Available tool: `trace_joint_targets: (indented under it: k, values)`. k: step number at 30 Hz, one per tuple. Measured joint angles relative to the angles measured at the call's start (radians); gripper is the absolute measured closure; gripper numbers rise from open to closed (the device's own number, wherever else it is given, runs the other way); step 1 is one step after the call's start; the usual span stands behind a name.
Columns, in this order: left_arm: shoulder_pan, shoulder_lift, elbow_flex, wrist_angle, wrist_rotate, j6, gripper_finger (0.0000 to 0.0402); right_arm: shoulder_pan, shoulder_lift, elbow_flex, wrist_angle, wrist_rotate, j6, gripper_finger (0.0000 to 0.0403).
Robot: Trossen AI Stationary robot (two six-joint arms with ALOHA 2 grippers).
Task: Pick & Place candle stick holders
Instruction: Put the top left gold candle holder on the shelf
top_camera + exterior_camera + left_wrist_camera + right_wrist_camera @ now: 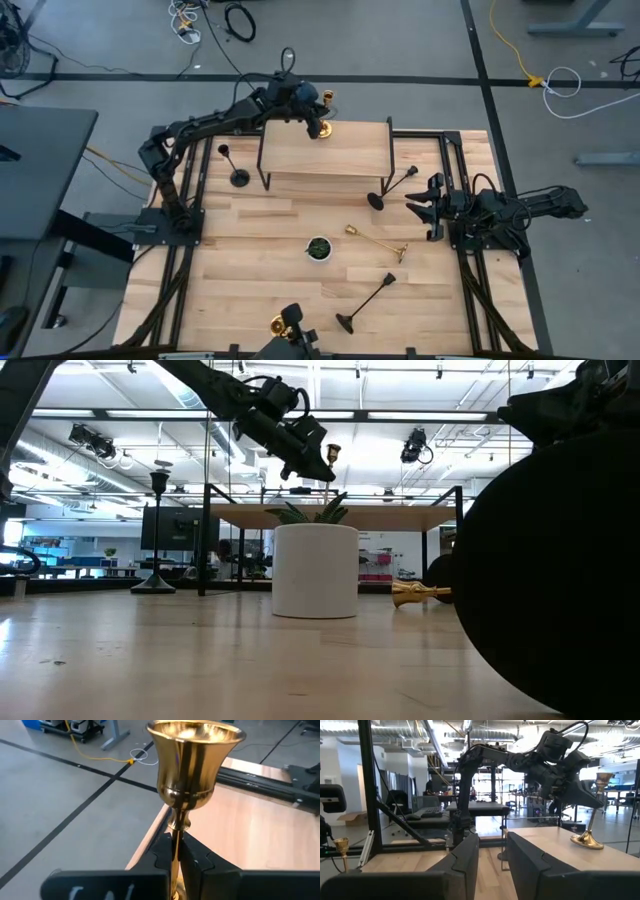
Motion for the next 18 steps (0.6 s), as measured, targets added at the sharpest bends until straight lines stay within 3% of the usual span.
trace_joint_targets:
  k: [18]
  values:
    - [-0.012,0.001,0.000,0.011,0.023,-0.026,0.0374,0.000,0.000,0.000,0.000,0.000,0.000,0.0300]
